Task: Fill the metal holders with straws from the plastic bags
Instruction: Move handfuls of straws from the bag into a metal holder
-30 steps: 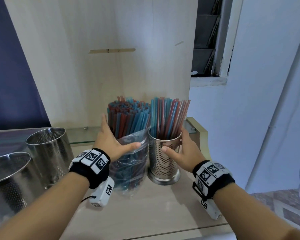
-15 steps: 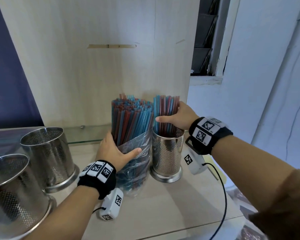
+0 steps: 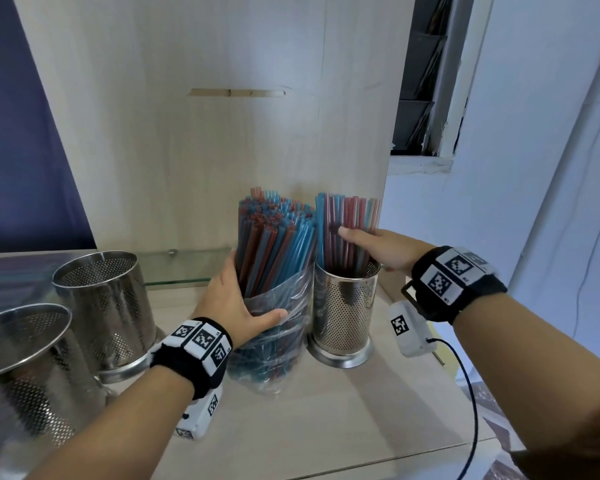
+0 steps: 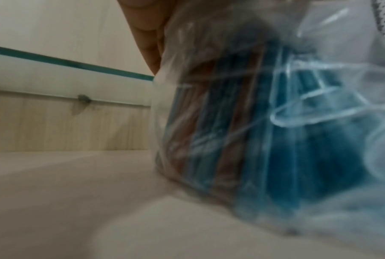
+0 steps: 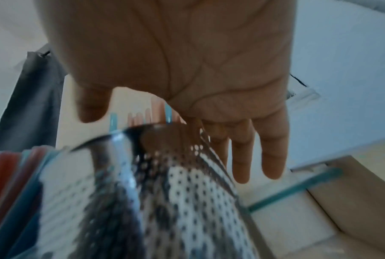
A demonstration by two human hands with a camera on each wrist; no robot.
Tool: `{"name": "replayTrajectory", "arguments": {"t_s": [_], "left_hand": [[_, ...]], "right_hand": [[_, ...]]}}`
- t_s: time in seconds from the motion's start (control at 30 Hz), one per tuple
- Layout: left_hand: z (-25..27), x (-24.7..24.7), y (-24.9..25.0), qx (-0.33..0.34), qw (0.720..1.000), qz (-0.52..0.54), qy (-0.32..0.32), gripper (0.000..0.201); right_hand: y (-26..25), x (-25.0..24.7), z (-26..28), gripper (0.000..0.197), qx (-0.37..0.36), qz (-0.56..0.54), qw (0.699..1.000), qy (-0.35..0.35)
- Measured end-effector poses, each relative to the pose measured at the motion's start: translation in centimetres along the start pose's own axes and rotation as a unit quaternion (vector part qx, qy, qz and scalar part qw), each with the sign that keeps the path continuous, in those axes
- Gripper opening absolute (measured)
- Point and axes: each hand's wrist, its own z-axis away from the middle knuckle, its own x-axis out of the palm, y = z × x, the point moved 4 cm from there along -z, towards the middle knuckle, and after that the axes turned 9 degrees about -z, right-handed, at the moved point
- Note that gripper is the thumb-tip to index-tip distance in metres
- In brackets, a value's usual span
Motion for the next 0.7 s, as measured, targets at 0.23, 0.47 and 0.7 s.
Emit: {"name": "replayTrajectory", "arguments": {"t_s": [0.23,0.47,0.7], "left_hand": [[-0.1,0.3,-0.8,-0.034,0.997,0.07,0.013,0.114],[1.2,-1.2,-2.5,-0.105,0.976,0.181,0.063,0.082],[4.0,-5.3,-1.0,-0.059,0.972,0.207,0.094,0.056]], "right_hand": [[2.8,2.3,1.6,0.05,-0.136,-0.036,0.988,0.059],[3.8,1.5,2.5,0.131,-0.092,0.072,0.96,0.254],[-1.9,7.7,8.6,0.095,-0.308,-0.07,0.936,0.156]]}}
